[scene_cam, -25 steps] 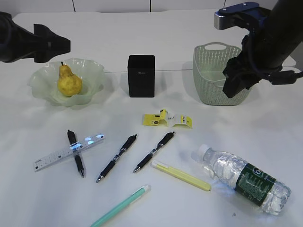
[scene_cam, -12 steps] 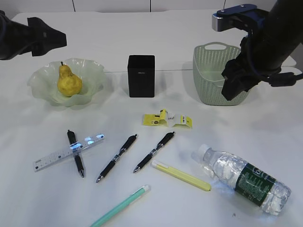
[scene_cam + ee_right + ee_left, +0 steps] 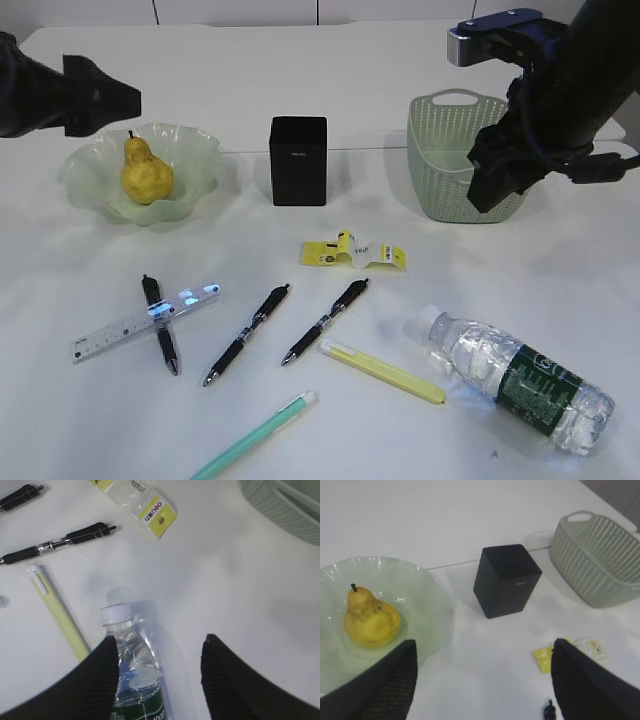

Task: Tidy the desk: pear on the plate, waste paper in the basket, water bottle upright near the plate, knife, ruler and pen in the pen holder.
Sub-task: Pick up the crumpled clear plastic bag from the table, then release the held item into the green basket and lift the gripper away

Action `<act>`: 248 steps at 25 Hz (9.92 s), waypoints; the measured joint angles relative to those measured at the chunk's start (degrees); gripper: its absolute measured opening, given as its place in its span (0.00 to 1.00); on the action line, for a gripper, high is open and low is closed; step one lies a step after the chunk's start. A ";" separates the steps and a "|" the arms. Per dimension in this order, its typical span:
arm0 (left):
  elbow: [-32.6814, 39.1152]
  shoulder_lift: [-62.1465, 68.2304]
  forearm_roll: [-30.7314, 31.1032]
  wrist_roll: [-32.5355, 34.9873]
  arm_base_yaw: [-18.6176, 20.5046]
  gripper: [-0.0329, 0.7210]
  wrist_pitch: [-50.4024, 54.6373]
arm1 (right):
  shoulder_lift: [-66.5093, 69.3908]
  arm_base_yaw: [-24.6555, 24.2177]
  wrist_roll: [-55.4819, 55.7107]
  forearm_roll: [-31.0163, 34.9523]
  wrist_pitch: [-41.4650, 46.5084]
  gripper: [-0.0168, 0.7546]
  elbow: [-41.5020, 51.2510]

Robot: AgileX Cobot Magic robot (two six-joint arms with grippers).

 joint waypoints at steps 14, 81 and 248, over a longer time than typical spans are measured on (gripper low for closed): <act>0.00 0.00 12.25 -2.58 3.97 0.83 3.88 | 0.00 0.00 -0.09 0.22 0.09 0.57 0.00; 0.00 -0.11 65.11 -57.34 -4.21 0.77 23.72 | 8.79 10.29 10.15 -4.42 4.06 0.57 -9.73; 0.00 -0.11 60.03 -57.32 -4.21 0.76 25.80 | 32.27 9.15 28.71 -13.81 9.82 0.04 -47.63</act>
